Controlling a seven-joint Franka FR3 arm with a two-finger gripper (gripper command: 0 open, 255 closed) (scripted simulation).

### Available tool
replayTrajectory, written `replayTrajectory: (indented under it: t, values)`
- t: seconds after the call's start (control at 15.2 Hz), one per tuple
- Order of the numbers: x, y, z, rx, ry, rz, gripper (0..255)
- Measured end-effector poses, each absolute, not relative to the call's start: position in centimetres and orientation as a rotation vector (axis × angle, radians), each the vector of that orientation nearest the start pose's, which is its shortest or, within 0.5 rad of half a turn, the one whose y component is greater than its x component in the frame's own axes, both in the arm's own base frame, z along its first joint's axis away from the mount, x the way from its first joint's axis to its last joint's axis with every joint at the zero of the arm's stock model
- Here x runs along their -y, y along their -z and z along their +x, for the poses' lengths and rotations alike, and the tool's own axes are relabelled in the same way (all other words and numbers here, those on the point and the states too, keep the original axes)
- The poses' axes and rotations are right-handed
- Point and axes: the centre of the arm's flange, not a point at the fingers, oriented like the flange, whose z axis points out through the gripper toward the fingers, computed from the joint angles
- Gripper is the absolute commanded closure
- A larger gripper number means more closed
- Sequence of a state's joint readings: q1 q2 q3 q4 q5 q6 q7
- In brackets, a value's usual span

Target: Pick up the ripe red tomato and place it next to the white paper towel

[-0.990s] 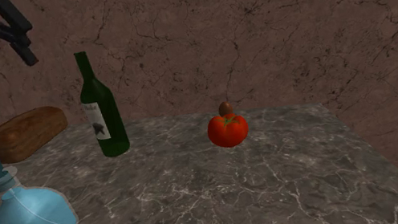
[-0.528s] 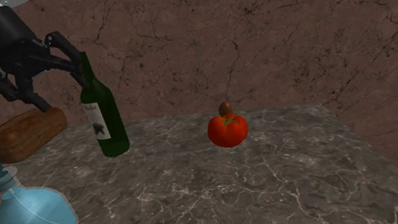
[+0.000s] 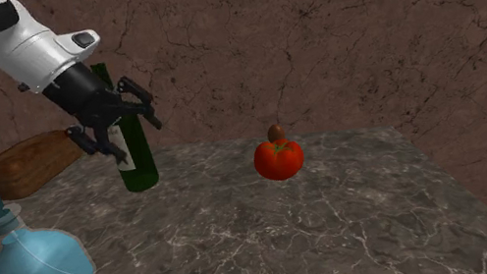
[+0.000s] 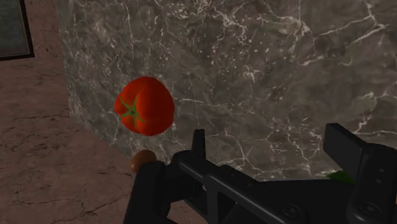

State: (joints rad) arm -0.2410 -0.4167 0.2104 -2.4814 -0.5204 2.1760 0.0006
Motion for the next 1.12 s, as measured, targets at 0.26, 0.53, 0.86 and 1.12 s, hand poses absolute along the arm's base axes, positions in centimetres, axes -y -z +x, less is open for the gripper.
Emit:
replayTrajectory:
  t: [0.26,0.53,0.86,1.12]
  values:
    - [5.4,-41.3,45.4,-0.31,-0.058,2.496,0]
    - [7.9,-37.7,47.9,-0.312,-0.015,2.396,0]
    - [11.9,-33.2,50.7,-0.314,0.035,2.27,0]
    - [15.1,-30.5,52.9,-0.314,0.072,2.168,0]
